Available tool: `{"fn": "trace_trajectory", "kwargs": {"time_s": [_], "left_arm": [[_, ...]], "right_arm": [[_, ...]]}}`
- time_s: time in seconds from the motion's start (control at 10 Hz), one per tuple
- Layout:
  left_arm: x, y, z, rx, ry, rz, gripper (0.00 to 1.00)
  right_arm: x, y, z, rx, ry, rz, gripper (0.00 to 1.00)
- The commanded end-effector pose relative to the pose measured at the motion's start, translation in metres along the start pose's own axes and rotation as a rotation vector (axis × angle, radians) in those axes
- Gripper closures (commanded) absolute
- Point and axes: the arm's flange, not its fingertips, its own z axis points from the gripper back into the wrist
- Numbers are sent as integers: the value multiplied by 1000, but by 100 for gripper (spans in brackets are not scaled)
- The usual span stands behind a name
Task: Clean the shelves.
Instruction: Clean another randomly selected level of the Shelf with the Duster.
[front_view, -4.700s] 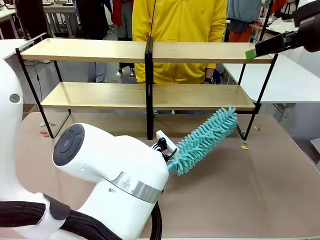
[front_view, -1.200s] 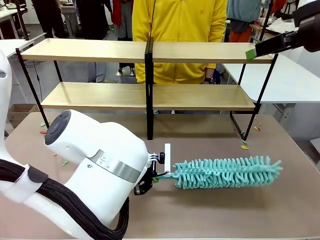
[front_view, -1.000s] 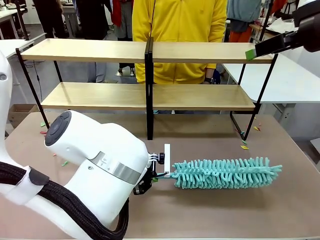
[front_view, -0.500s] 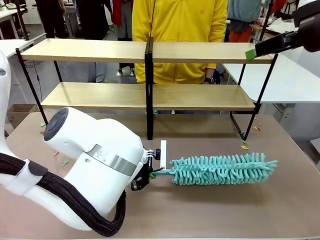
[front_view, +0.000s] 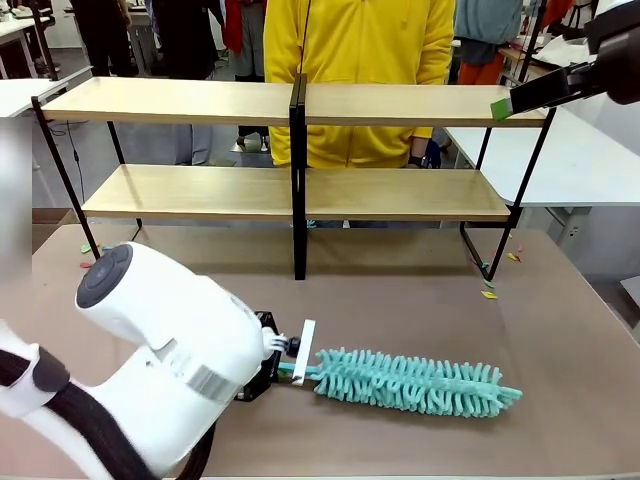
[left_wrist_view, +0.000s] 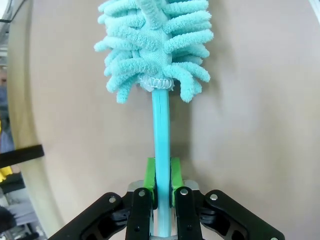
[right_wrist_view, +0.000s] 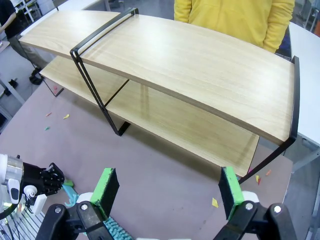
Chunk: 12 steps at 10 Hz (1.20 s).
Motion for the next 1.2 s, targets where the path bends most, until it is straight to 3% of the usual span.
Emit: {"fn": "trace_trajectory", "kwargs": {"time_s": [0.0, 0.2, 0.5, 0.7, 0.9, 1.1], "left_arm": [[-4, 79, 63, 44, 163, -76, 87], [-27, 95, 81, 188, 243, -56, 87], [-58, 115, 112, 287, 402, 33, 87], [-62, 107, 133, 262, 495, 38, 87], [-49, 84, 158, 178, 461, 3, 87], [-40, 68, 198, 250, 535, 24, 87]], "right_arm": [[1, -1, 0, 1, 0, 0, 0], [1, -1, 0, 1, 0, 0, 0], [1, -1, 0, 1, 0, 0, 0], [1, -1, 0, 1, 0, 0, 0], [1, -1, 0, 1, 0, 0, 0], [1, -1, 0, 1, 0, 0, 0]]}}
